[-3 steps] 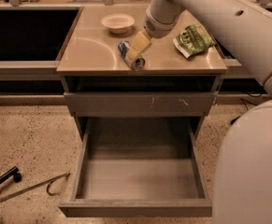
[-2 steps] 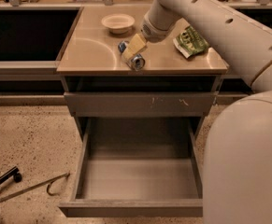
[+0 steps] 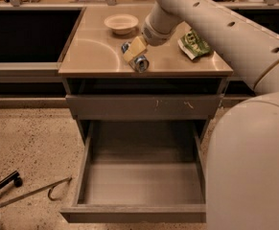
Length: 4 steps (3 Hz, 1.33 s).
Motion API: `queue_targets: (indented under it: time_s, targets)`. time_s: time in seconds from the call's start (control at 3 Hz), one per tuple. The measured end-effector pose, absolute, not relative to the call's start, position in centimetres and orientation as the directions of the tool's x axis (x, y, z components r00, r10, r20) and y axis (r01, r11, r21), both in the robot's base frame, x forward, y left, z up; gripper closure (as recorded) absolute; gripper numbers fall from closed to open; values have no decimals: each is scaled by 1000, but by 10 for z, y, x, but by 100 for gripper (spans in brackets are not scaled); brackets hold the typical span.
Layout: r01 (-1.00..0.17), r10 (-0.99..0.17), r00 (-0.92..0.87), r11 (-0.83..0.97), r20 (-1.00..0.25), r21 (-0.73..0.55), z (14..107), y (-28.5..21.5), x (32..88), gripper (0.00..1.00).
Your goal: Place redbull can into middle drawer
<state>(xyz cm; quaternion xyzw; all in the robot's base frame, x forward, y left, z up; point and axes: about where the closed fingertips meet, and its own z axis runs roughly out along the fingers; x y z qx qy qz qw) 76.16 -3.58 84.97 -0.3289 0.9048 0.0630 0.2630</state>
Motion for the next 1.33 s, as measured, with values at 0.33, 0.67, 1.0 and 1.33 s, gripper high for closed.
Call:
queue_targets:
  time_s: [0.33, 0.67, 1.0, 1.33]
  targets:
    - [-638, -547, -639, 769, -540, -25, 843, -10, 772, 0]
    - [-642, -543, -644, 767, -538, -6, 837, 10, 779, 0]
    - [-639, -545, -665, 769, -510, 10, 825, 18, 781, 0]
    - [-626, -532, -693, 779, -487, 39, 811, 19, 781, 0]
